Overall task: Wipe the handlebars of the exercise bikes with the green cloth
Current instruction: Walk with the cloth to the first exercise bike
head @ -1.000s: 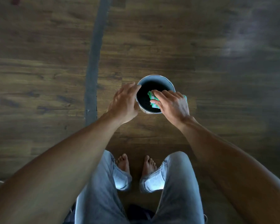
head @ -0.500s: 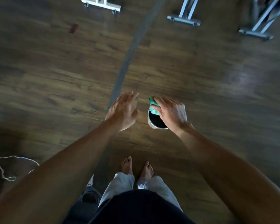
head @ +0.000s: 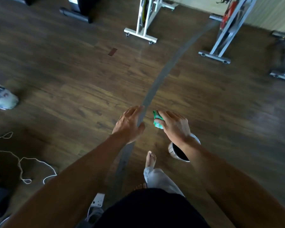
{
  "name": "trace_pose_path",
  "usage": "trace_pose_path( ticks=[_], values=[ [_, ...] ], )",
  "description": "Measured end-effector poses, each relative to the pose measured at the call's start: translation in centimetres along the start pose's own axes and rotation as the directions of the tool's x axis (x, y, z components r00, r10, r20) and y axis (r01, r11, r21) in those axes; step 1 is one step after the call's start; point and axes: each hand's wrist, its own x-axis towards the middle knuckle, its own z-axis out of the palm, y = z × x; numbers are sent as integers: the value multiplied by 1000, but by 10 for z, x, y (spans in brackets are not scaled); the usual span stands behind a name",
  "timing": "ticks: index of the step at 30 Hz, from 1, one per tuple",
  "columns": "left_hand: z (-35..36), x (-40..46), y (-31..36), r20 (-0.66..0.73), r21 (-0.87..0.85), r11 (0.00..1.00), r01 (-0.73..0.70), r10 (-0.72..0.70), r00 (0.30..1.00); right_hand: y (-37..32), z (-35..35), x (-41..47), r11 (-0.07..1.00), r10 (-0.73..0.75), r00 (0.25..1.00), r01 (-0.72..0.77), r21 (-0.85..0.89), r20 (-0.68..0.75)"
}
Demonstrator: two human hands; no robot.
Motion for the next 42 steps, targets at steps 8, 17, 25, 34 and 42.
trace_pose_path(
  ticks=[8,17,25,34,42],
  values=[
    [-44,67,-64,-35,1,992,130,-130,991,4,67,97,999,-46,992,42,33,116],
    [-92,140,-132,-92,8,952,306,-304,948,10,143,230,970,-234,951,212,121,204],
    [-138,241,-201,-113,-38,956,290,-293,949,3,220,328,972,-226,935,200,121,275],
    [-220,347,-286,-55,29,961,274,-272,961,-30,285,460,988,-150,898,124,89,413],
    [-257,430,-335,14,1,938,346,-346,938,-24,354,548,986,-139,881,82,144,453]
  ],
)
